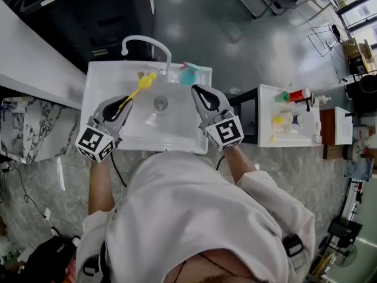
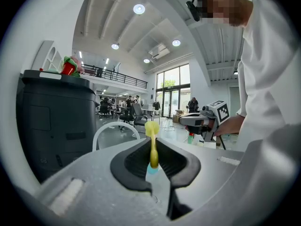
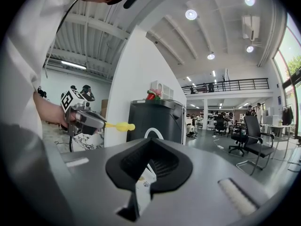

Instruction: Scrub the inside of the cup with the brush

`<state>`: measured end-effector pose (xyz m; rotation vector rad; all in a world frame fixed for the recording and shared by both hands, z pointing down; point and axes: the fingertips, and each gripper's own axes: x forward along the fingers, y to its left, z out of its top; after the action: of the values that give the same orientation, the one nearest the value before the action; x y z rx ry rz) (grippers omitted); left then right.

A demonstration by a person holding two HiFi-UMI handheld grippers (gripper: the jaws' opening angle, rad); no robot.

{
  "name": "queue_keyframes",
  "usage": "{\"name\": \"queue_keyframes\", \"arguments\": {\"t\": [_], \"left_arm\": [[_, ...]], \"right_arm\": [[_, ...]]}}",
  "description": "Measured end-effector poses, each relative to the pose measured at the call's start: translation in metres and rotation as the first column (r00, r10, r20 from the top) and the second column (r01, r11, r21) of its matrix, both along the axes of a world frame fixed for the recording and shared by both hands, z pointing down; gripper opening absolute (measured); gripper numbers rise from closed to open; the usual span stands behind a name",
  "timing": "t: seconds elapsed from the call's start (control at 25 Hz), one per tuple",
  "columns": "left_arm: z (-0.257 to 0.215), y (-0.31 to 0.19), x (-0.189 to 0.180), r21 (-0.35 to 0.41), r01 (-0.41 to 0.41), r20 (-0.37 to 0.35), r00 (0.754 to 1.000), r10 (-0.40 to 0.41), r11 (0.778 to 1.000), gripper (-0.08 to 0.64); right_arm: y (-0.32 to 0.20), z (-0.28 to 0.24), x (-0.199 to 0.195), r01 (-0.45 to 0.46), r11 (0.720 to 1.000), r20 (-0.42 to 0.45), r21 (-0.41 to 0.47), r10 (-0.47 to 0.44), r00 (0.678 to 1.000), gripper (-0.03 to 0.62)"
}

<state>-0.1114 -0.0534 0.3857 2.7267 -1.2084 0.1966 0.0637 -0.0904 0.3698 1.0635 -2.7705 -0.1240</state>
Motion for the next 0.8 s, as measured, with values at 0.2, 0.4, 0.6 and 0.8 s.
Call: {"name": "queue_keyframes", "arguments": {"t": [0.2, 0.4, 0.6, 0.8], "left_arm": [[-0.0012, 0.0008, 0.0013, 0.005, -0.006, -0.004, 1.0, 0.006, 1.0, 0.04], [-0.0021, 0.0003, 0.0014, 0.011, -0.01, -0.006, 1.0, 0.01, 1.0, 0.04], [-0.0021, -0.0005, -0.0001, 0.011, -0.006, -0.006, 1.0, 0.006, 1.0, 0.04], [-0.0023, -0.002, -0.0003, 0.01, -0.006, -0.005, 1.0, 0.006, 1.0, 0.04]], "right_arm": [[0.0023, -0.0004, -0.0021, 0.003, 1.0, -0.001, 0.003, -0.003, 1.0, 0.003], [0.0036, 0.001, -0.0056, 0.007, 1.0, -0.008, 0.003, -0.007, 1.0, 0.003], [0.0037, 0.0031, -0.0069, 0.012, 1.0, -0.013, -0.002, -0.012, 1.0, 0.003], [0.002, 0.0046, -0.0075, 0.014, 1.0, -0.021, -0.005, -0.014, 1.0, 0.003]]}}
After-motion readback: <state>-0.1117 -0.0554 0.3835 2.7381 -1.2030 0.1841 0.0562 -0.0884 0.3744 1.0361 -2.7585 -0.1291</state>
